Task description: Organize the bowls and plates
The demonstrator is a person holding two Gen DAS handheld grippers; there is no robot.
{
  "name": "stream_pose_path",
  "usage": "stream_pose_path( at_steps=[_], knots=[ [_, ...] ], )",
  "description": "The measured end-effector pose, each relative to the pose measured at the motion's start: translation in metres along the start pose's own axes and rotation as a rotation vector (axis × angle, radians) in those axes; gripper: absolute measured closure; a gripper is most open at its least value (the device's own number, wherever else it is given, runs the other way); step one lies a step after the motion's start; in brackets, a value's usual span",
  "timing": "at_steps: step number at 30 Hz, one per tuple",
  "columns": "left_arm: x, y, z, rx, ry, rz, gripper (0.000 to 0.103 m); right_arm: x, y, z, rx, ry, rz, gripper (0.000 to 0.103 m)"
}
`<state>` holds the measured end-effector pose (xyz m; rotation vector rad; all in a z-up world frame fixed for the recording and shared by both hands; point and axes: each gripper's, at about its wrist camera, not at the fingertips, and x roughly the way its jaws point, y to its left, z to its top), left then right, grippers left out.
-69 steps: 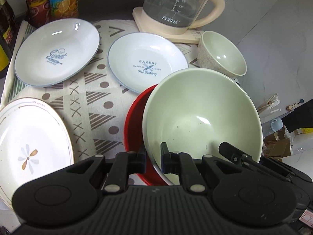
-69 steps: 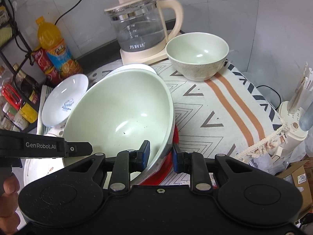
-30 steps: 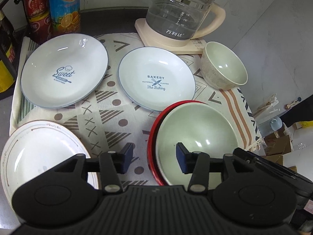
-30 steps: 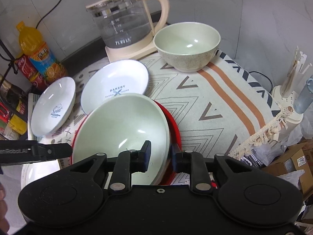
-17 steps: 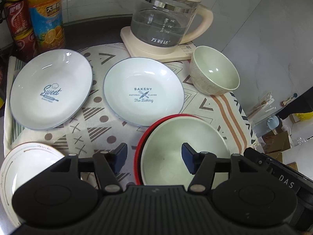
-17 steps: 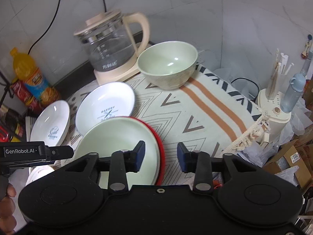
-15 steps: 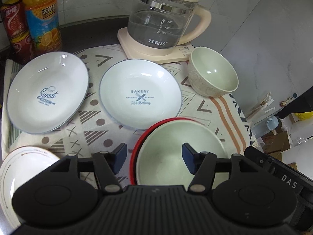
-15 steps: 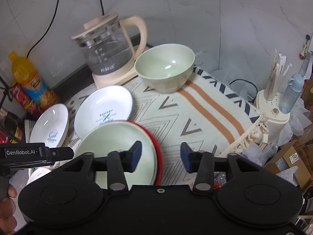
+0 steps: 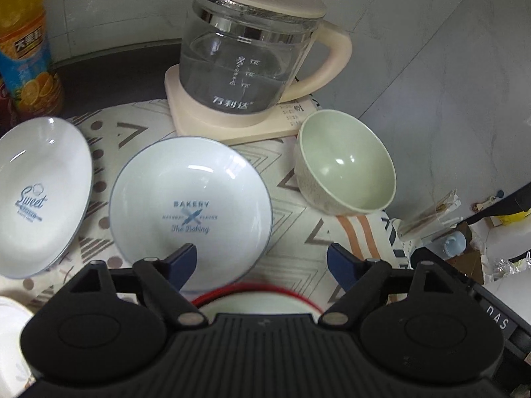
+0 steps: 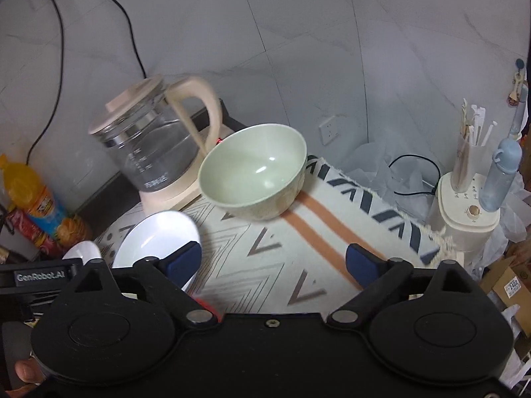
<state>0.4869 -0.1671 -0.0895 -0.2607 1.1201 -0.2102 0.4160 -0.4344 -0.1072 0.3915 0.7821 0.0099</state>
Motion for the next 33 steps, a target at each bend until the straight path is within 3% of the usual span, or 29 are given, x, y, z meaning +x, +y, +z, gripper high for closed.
stream_pose_path(
  at_steps=[17, 26, 31, 33],
  knots=[
    [0.058, -0.031, 0.052, -0.054, -0.052, 0.015, 0.019, 0.074, -0.02, 0.058, -0.065, 0.045, 0.037, 0.001],
    [0.093, -0.039, 0.063, -0.078, -0.051, 0.01, 0.022, 0.116, -0.024, 0.072, -0.091, 0.098, 0.06, 0.018],
    [0.106, -0.041, 0.065, -0.102, -0.043, 0.029, 0.03, 0.133, -0.025, 0.073, -0.1, 0.136, 0.057, 0.024],
    [0.112, -0.039, 0.066, -0.127, -0.027, 0.041, 0.042, 0.139, -0.024, 0.073, -0.106, 0.15, 0.056, 0.027]
  ],
)
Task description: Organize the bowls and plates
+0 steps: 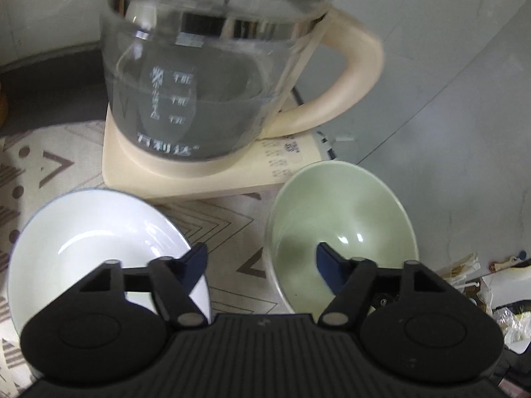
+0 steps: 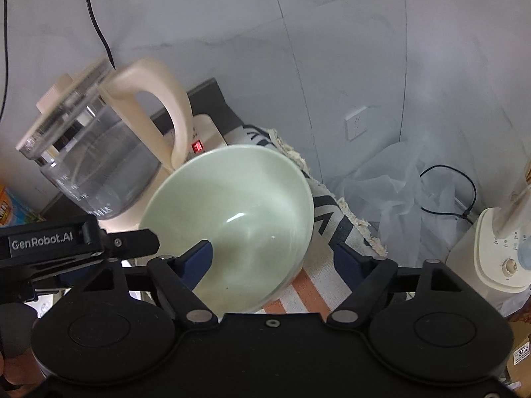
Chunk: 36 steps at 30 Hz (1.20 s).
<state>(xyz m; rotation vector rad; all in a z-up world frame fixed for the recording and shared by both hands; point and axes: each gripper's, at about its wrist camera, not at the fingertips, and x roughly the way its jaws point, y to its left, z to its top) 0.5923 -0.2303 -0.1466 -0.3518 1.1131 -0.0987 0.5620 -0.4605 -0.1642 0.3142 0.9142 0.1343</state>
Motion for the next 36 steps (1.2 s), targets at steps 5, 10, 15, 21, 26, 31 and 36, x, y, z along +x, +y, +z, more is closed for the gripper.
stream_pose_path(
  at_steps=[5, 10, 15, 21, 26, 31, 36],
  knots=[
    [0.015, 0.005, 0.0, -0.037, 0.04, -0.009, 0.077, 0.015, -0.002, 0.001, -0.001, 0.045, -0.009, 0.039],
    [0.014, 0.002, -0.003, -0.037, 0.037, -0.009, 0.091, 0.025, -0.004, -0.002, 0.005, 0.077, -0.01, 0.07],
    [0.0, 0.0, -0.008, -0.009, 0.009, -0.025, 0.09, 0.022, -0.002, -0.003, -0.018, 0.081, -0.008, 0.081],
    [-0.021, 0.003, -0.011, -0.001, -0.019, -0.039, 0.09, 0.007, 0.002, -0.003, -0.022, 0.047, 0.008, 0.081],
    [-0.044, 0.009, -0.016, 0.001, -0.06, -0.055, 0.09, -0.01, 0.012, -0.005, -0.036, 0.004, 0.014, 0.081],
    [-0.072, 0.012, -0.026, 0.023, -0.094, -0.049, 0.088, -0.03, 0.02, -0.01, -0.033, -0.034, 0.034, 0.081],
    [-0.096, 0.023, -0.036, 0.027, -0.114, -0.059, 0.087, -0.052, 0.035, -0.016, -0.048, -0.07, 0.046, 0.081]
  ],
)
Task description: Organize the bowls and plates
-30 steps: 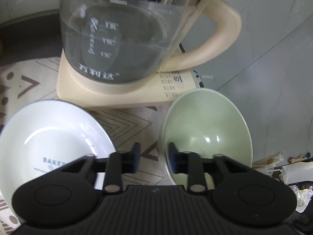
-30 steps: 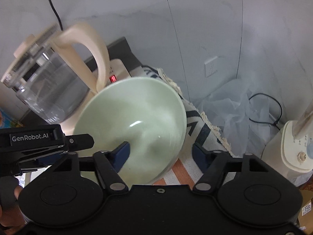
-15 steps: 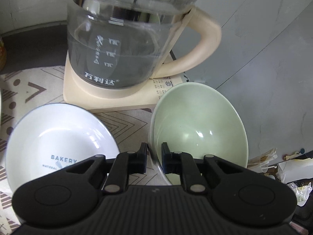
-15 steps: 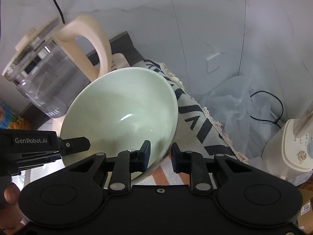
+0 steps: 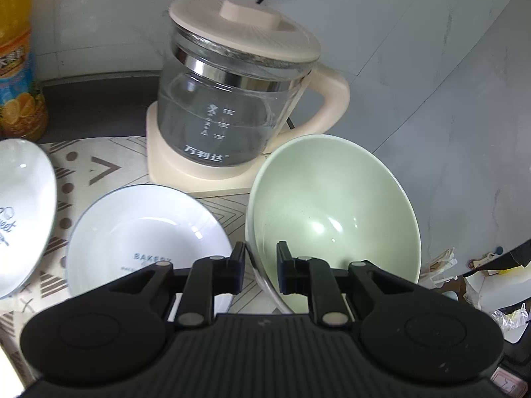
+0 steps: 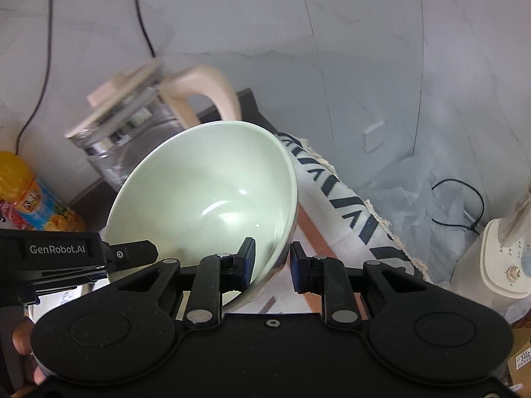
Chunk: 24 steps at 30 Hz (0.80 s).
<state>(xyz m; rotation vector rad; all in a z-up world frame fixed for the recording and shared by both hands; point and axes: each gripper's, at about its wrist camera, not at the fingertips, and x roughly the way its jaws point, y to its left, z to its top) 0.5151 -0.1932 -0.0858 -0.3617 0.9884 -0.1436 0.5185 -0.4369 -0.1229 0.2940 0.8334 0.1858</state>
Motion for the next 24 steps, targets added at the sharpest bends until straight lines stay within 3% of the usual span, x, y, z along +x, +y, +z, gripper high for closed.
stream_pose_path(
  at_steps=[24],
  knots=[
    [-0.09, 0.022, -0.063, 0.009, -0.043, 0.002, 0.087, -0.078, 0.047, -0.053, -0.016, -0.062, 0.014, 0.081]
  ],
)
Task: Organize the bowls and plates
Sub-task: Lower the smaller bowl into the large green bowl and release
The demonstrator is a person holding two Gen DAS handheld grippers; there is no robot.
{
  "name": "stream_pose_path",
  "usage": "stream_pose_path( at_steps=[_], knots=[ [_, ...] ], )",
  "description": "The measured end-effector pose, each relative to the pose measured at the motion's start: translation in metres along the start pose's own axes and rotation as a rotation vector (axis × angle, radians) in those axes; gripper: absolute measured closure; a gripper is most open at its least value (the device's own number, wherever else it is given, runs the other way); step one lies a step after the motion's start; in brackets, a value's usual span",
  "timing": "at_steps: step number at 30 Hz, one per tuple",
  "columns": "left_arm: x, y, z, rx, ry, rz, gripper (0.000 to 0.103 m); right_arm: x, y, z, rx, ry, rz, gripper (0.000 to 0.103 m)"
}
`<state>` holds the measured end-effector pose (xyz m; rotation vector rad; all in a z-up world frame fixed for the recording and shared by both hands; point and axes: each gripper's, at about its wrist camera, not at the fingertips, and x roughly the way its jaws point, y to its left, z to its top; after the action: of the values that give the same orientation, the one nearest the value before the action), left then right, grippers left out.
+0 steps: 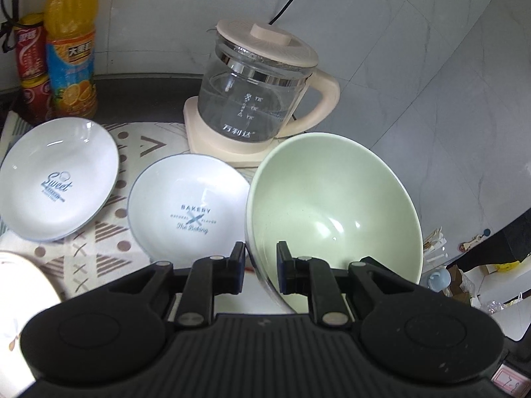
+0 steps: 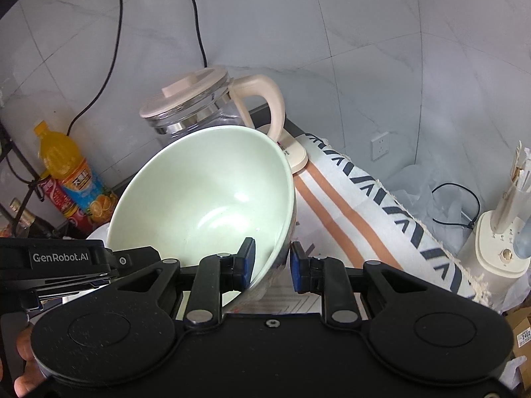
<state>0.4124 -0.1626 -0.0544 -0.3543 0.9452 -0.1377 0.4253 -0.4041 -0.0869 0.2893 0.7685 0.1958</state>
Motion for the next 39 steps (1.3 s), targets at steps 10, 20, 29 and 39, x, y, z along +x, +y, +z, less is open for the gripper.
stream_pose_path(
  at_steps=[10, 20, 29, 39],
  knots=[
    [-0.019, 0.015, -0.03, -0.018, 0.019, 0.014, 0.087, -0.022, 0.01, -0.024, -0.017, 0.007, 0.005, 0.08],
    [-0.024, 0.033, -0.055, -0.046, 0.054, 0.036, 0.087, -0.029, 0.02, -0.05, -0.035, 0.047, 0.005, 0.08],
    [-0.023, 0.045, -0.07, -0.066, 0.085, 0.048, 0.087, -0.03, 0.025, -0.066, -0.042, 0.078, -0.001, 0.079],
    [-0.018, 0.057, -0.081, -0.088, 0.116, 0.065, 0.086, -0.026, 0.027, -0.081, -0.04, 0.118, -0.008, 0.077]
  ],
)
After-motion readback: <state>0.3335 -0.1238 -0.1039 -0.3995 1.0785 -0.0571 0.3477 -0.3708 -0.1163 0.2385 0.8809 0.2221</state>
